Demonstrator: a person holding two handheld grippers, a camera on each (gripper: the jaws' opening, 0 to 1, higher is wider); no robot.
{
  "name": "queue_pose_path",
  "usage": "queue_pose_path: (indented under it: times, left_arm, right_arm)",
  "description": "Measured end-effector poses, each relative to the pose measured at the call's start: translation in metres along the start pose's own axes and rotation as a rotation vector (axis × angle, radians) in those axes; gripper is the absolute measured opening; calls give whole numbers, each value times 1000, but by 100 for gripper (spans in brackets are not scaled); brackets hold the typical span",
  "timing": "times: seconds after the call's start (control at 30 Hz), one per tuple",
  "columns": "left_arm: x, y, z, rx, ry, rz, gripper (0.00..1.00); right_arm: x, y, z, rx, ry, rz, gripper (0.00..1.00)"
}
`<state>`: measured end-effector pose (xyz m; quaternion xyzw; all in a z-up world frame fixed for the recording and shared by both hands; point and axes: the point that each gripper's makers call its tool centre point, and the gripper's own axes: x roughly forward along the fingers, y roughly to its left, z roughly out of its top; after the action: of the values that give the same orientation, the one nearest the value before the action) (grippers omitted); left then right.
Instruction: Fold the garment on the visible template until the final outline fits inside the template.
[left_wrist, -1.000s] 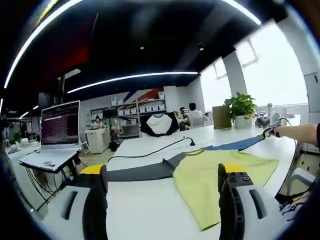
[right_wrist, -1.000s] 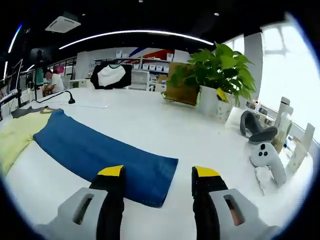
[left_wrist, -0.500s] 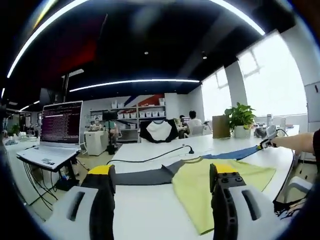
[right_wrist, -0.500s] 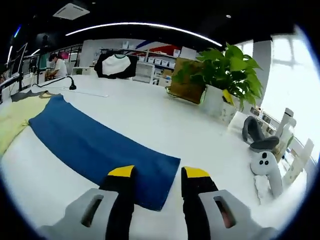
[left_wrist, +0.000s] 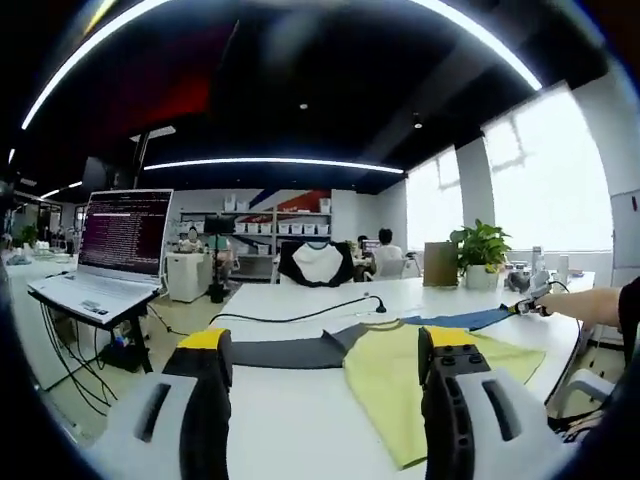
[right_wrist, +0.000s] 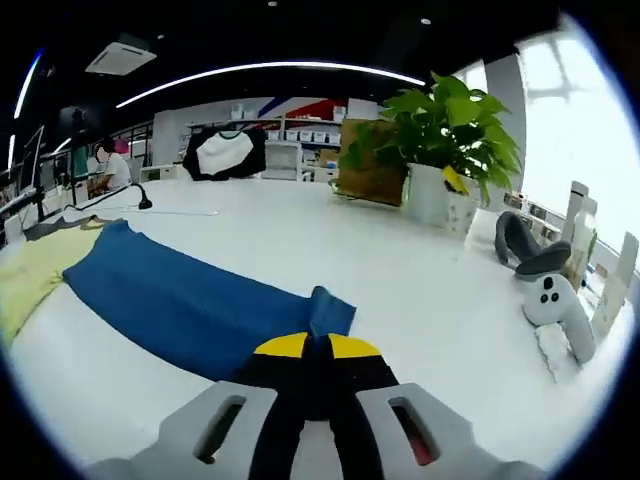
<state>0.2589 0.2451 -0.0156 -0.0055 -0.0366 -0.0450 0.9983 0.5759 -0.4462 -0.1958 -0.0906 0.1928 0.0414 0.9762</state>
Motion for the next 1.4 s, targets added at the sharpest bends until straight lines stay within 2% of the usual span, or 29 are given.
queue_pose_path:
  times: [0.07,0.13,0.17,0.23,0.3,0.37,0.4,0.43,0.5,0.6,0.63,0.67,0.7,0.77,0.8,0.87,0.93,0.97,1.03,1.07,1.1,1.2,1.27,1.3,1.33,1.4]
  left_arm:
    - [2,-5,0,40,-5,-41,79]
    - [6,-2,-10,36,30,-44,78]
    - [7,1,-20,-4,83,-35,78]
    - [8,0,-22,4,88,-44,78]
    - [7,-1,-22,23,89,-48,77]
    - [5,0,-20,28,89,-37,76]
    - [5,2,-20,31,92,-27,75]
    - [5,4,-21,30,97,-18,75]
    - [5,7,-23,26,102,-11,75]
    - [5,8,-27,0,114,-8,76]
    - [4,6,-25,-6,106,-16,76]
    - [3,5,-24,-6,98,-24,76]
    - [4,1,-20,5,77,-52,77]
    - [6,-3,-12,-21,23,-84,81]
    - [6,-2,-12,-53,21,-82,82]
    - [7,1,-15,-40,33,-74,83]
    - [7,5,-19,15,50,-60,84]
    - [7,7,-22,56,67,-54,84]
    - [7,9,-28,49,95,-40,84]
    - [8,11,-26,49,84,-40,84]
    - [8,11,-25,48,77,-43,85]
    - [8,13,-22,13,57,-60,85]
    - [9,16,-24,16,65,-48,87]
    - [9,16,-25,-6,65,-57,90]
    - [10,10,-21,-76,40,-88,93]
    - [8,9,-20,-74,39,-116,91]
  right_arm:
    - [0,2,1,2,10,-5,0]
    - [1,2,2,-7,21,-7,0]
    - [-1,2,2,5,27,-6,0]
    - [-2,2,1,39,18,-7,0]
    - [-2,2,3,-38,-9,-7,0]
    - [-3,2,2,6,-1,-13,0]
    - [-6,1,6,72,-6,-22,0]
    - [-6,-1,9,85,-12,-22,0]
    - [-9,-4,27,116,-52,-19,0]
    - [-16,0,41,306,-18,-28,0]
    - [-19,5,55,367,-52,-20,0]
    - [-21,7,64,378,-79,-14,0]
    - [-25,10,78,352,-122,-7,0]
    - [-31,18,89,303,-126,-7,0]
    - [-33,21,94,284,-127,4,0]
    - [-39,24,106,288,-147,8,0]
    - [-43,29,130,336,-190,35,0]
    - [-45,32,134,340,-192,40,0]
    - [-47,42,144,346,-183,64,0]
    - [-51,47,159,361,-246,73,0]
    - [-56,53,171,338,-295,86,0]
    - [-64,74,192,292,-289,117,0]
    - [-68,80,206,299,-303,112,0]
    - [-69,85,217,334,-318,126,0]
    - [-70,92,226,370,-328,149,0]
    - [-71,110,242,336,-329,157,0]
